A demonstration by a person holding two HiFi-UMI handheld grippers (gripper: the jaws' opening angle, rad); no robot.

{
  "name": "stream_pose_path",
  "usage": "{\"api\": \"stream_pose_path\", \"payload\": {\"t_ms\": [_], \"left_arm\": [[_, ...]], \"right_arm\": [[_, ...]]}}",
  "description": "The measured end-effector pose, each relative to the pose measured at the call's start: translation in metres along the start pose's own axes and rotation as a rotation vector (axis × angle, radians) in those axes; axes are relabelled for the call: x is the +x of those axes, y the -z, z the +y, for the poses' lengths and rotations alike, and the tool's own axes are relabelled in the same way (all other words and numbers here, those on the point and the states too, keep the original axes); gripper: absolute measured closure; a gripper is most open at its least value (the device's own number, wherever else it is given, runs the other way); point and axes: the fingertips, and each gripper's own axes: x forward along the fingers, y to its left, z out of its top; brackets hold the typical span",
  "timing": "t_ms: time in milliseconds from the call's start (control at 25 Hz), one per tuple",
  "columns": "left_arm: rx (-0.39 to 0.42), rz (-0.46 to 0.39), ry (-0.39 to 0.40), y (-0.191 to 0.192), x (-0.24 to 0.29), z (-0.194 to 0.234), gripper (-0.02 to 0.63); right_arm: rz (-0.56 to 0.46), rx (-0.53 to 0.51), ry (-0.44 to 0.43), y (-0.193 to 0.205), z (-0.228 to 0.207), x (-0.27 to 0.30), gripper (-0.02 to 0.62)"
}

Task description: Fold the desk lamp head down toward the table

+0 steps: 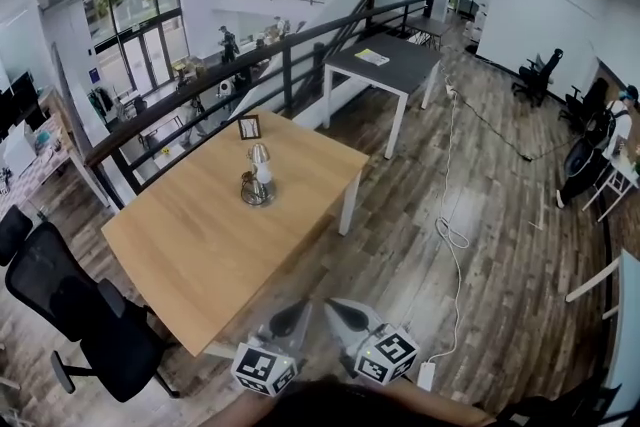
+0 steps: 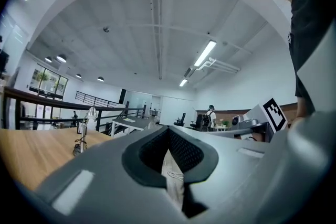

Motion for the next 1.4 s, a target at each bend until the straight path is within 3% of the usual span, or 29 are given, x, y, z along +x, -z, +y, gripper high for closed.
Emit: {"api": "stream_pose_path", "payload": {"t_ms": [360,640,1000,1400], "left_arm": [[-0.027,0.038,0.092,0.009,0.063,-0.01,0.604],[-0.03,0.048,0.158,0.012,0.109,0.011,0.604],[-0.018,0.025,0.161,-0.02,0.145,0.093,0.604],[0.013,-0.027,0.093,-0.059,0.145,0.213,0.604]], "right_arm": [[-0.003,0.023,0.092,-0.006,-0.057,-0.009,0.594],[-0.008,0.003,0.147,-0.018,-0.098,0.013,0.594],[-0.003,-0.013,0.125,-0.038,-0.119,0.104,0.594],[-0.011,-0.061,0.053,-0.051,-0.108,0.231,0.594]]}}
